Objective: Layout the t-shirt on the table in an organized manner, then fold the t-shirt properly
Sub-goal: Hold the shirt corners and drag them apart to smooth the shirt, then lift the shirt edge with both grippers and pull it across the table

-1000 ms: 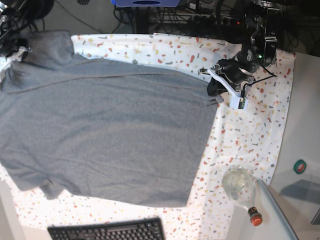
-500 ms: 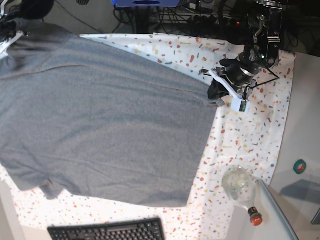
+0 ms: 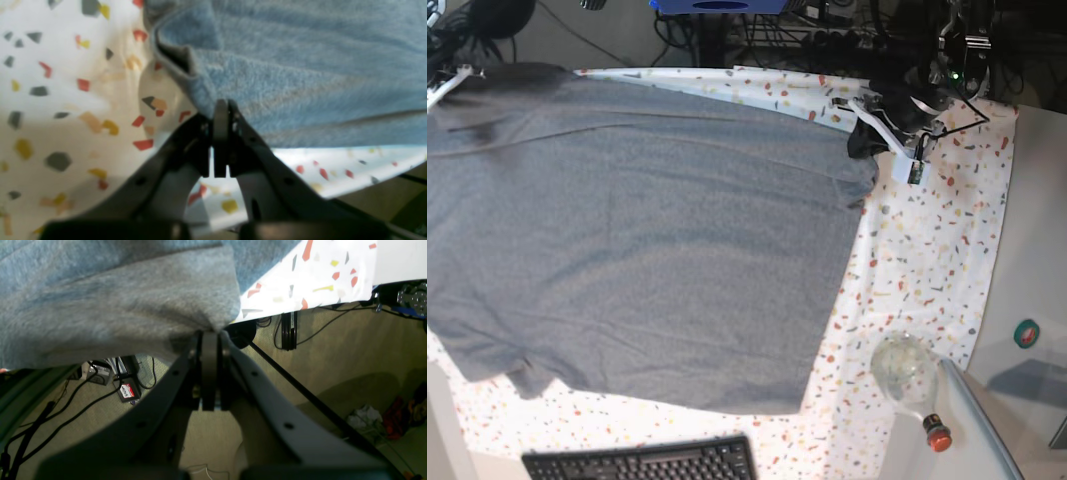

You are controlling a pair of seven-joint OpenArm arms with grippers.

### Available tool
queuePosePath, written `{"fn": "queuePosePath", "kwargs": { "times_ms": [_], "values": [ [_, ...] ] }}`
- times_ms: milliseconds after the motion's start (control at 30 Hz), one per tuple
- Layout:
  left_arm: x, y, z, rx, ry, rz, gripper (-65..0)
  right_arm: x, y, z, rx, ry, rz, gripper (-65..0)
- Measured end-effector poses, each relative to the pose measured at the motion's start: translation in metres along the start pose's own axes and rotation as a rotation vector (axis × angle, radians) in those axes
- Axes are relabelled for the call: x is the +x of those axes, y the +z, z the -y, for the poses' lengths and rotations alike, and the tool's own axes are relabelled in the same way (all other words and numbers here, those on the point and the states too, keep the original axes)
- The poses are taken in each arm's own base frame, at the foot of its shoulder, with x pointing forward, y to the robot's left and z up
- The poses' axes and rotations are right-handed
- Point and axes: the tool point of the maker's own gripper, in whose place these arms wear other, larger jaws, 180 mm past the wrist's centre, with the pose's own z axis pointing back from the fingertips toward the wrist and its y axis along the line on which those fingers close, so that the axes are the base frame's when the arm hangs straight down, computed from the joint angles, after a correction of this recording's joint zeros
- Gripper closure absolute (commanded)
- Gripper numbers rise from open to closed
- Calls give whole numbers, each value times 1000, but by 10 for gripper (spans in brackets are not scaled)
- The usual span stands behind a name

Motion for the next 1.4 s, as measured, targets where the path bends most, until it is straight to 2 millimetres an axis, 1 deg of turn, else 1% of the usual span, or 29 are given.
{"fn": "queuePosePath", "kwargs": {
  "times_ms": [33,133,200,267,300,367,433,500,533,633,700,800,867,933,967,1067,1133,1167,1200,1300,1400],
  "values": [
    [3,5,2,5,0,12,0,0,0,1,-4,3,-3,0],
    [8,22,-1,51,25,45,0,0,1,2,-6,3,0,0],
    [7,30,-2,70,22,46,0,-4,4,12,-25,-41,9,0],
    [9,32,-3,70,16,49,0,-16,7,23,-57,-80,-4,0],
    [10,31,-2,70,15,52,0,-18,9,27,-69,-93,10,0],
    [12,30,-1,64,20,60,0,-16,12,34,-77,-91,43,0],
    [11,30,1,58,18,56,0,-7,13,39,-88,-109,70,0],
    [11,29,3,55,17,57,0,0,13,39,-88,-112,81,0],
    [12,30,3,54,16,60,0,-2,12,38,-83,-113,67,0],
    [18,32,6,48,7,73,0,-17,12,36,-84,-116,-3,0],
    [21,34,8,45,-1,82,0,-20,12,35,-81,-122,-22,0],
    [22,34,8,47,-2,83,0,-25,12,34,-76,-124,-45,0],
    [24,34,6,51,-2,89,0,-31,12,28,-50,-90,-69,0],
    [31,34,4,53,-15,99,0,-33,14,22,-45,-98,-77,0],
    [36,32,3,50,-32,105,0,-29,16,21,-49,-96,-62,0],
    [52,32,-2,56,-54,139,0,-9,16,20,-53,-103,-1,0],
    [54,31,-2,58,-52,142,0,3,15,18,-45,-114,20,0],
    [55,30,-2,57,-51,143,0,4,15,16,-40,-114,11,0],
    [58,30,-2,58,-53,149,0,-1,14,15,-34,-115,-16,0],
    [67,30,-6,61,-76,165,0,-26,13,11,-26,-114,-115,0],
    [63,30,-4,59,-70,157,0,-47,7,5,2,-124,-176,0]
  ]
}}
